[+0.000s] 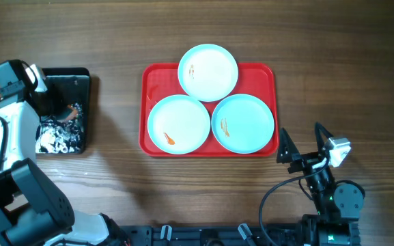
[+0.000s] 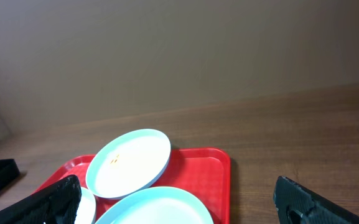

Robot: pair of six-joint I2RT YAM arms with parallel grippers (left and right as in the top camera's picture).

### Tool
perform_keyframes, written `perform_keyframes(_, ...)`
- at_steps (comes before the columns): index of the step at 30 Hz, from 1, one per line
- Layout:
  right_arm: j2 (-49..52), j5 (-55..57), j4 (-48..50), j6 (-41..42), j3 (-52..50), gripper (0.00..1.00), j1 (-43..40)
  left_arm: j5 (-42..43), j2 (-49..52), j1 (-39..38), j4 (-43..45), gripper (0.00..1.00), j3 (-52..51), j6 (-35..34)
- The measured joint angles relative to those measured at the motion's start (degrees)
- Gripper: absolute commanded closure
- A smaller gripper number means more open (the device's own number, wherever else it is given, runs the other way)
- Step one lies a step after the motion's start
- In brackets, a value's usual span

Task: Clean dirty plates on tray and stack at the side

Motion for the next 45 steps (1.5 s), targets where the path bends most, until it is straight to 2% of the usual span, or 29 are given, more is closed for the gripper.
perform_keyframes(4, 0.0, 0.02, 0.0, 0.0, 0.0, 0.0, 0.0, -3.61, 0.2, 0.02, 1.22, 0.96, -1.81, -0.87)
perform_keyframes(7, 0.0, 0.0, 0.0, 0.0, 0.0, 0.0, 0.0, -3.23, 0.2, 0.04, 3.19, 0.96, -2.01, -1.09)
perform_keyframes(12, 0.0, 0.02, 0.0, -0.02, 0.0, 0.0, 0.0, 5.22, -0.7, 0.2, 8.13, 0.96, -2.05, -1.25)
perform_keyframes(16, 0.0, 0.0, 0.0, 0.0, 0.0, 0.0, 0.0, 8.7, -4.13, 0.2, 8.33, 0.96, -2.03, -0.39)
perform_keyframes(28, 0.0, 0.0, 0.0, 0.0, 0.0, 0.0, 0.0, 3.63, 0.7, 0.24, 6.69, 0.96, -5.14, 3.98)
perform_keyframes(32, 0.0, 0.0, 0.02, 0.0, 0.0, 0.0, 0.0, 5.38, -1.07, 0.24, 8.04, 0.96, -4.68, 4.17)
perform_keyframes(36, 0.0, 0.02, 0.0, 0.0, 0.0, 0.0, 0.0, 7.69, -7.15, 0.24, 9.84, 0.96, -3.23, 4.17)
perform_keyframes(40, 0.0, 0.02, 0.0, 0.0, 0.0, 0.0, 0.0, 3.78, -8.44, 0.24, 8.59, 0.96, -2.75, 4.48)
perform_keyframes(45, 0.0, 0.0, 0.0, 0.0, 0.0, 0.01, 0.0, -1.66, -3.41, 0.59, 9.33, 0.96, -6.67, 4.59)
